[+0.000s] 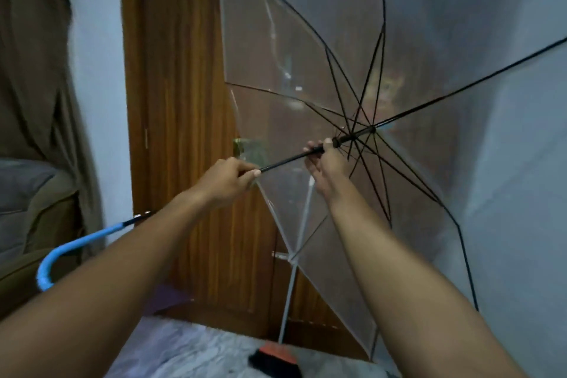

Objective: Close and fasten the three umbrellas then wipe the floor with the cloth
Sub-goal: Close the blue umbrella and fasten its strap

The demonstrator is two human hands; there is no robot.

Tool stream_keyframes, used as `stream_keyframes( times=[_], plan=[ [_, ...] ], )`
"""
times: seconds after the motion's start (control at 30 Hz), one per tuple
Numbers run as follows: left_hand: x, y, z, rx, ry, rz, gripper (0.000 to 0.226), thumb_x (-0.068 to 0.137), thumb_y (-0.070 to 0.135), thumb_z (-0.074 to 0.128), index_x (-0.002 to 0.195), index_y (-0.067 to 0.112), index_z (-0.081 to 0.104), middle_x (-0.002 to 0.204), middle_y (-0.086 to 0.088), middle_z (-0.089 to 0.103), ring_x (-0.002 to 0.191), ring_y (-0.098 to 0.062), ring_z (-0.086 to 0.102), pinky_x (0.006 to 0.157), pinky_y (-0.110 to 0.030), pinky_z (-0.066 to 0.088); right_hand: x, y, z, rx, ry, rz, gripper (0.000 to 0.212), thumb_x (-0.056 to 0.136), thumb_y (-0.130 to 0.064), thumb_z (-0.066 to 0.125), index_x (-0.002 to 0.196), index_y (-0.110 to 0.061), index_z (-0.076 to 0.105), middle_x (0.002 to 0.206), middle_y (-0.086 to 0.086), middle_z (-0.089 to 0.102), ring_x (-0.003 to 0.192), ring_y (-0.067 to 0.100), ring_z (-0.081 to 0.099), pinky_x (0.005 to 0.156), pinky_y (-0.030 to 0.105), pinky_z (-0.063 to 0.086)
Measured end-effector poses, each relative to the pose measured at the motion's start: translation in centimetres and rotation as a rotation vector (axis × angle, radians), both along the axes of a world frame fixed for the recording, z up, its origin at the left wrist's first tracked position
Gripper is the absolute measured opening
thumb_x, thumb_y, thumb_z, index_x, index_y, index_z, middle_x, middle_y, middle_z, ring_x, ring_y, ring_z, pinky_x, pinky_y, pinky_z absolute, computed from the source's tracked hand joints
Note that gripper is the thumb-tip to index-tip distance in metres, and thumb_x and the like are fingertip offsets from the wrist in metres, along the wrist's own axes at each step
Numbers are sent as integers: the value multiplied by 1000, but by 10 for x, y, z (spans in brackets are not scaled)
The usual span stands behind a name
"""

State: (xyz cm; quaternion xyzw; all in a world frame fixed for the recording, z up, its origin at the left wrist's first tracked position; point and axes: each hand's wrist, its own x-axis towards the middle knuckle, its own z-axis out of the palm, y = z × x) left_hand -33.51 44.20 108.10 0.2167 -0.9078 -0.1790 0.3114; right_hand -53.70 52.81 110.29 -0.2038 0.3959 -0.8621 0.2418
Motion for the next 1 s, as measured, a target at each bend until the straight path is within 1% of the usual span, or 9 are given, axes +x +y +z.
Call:
stream_keyframes(
  times=[0.1,0.3,0.47,0.53,0.6,0.7,0.77,0.87,1.0],
  plan=[
    [24,-16,-11,18,-69,19,50,101,53,47,72,17,65,64,-6,65,58,-24,63,63,-43,52,-20,16,7,8,10,-73,25,108,-30,38,88,-19,50,80,-1,65,64,13,63,67,29,51],
    [34,-23,-33,-6,-42,-33,31,102,41,51,109,20,73,91,-2,74,84,-17,68,81,-45,57,-35,36,17,22,-17,-175,35,108,-46,23,98,-21,45,85,-3,69,72,14,69,72,30,45],
    [7,-16,-32,-17,-17,2,31,102,42,51,76,31,62,59,4,57,57,-19,55,57,-34,40,-9,19,-2,170,16,-175,39,107,-47,23,102,-18,50,75,-4,76,49,7,65,47,20,29],
    [-6,-4,-27,-19,-9,17,40,103,38,52,64,29,53,54,7,47,54,-20,47,54,-32,33,10,2,-18,225,13,-128,51,107,-44,28,113,-5,60,91,7,78,34,7,48,38,16,24],
    [-21,2,-27,-38,-30,39,34,100,37,53,71,22,64,62,2,58,65,-30,57,56,-33,37,38,-12,-37,297,3,-81,46,107,-37,33,105,-2,62,104,14,76,29,8,40,36,16,26],
    [-33,2,-37,44,-1,-21,27,91,38,53,90,23,75,88,-1,77,82,-27,70,70,-38,57,65,-18,-64,353,8,11,32,108,-35,38,89,-13,53,61,-1,72,33,7,54,39,20,46],
    [-29,3,-47,110,6,-97,25,95,31,54,89,22,76,91,-2,78,82,-23,72,73,-44,60,67,-19,-74,372,76,47,33,108,-34,38,84,-15,51,51,-5,66,41,7,55,40,17,45],
    [-27,1,-52,152,-19,-137,22,102,16,53,104,11,74,95,-10,76,83,-23,71,78,-44,60,65,-20,-79,360,107,-22,35,107,-28,41,78,-13,52,67,3,63,50,14,46,43,24,31],
    [-23,4,-53,306,14,-160,20,86,19,71,105,18,69,90,4,71,84,-16,66,68,-26,53,64,-39,-87,401,35,-68,33,104,-35,47,79,-17,55,78,6,65,54,16,54,42,24,39]
  ],
)
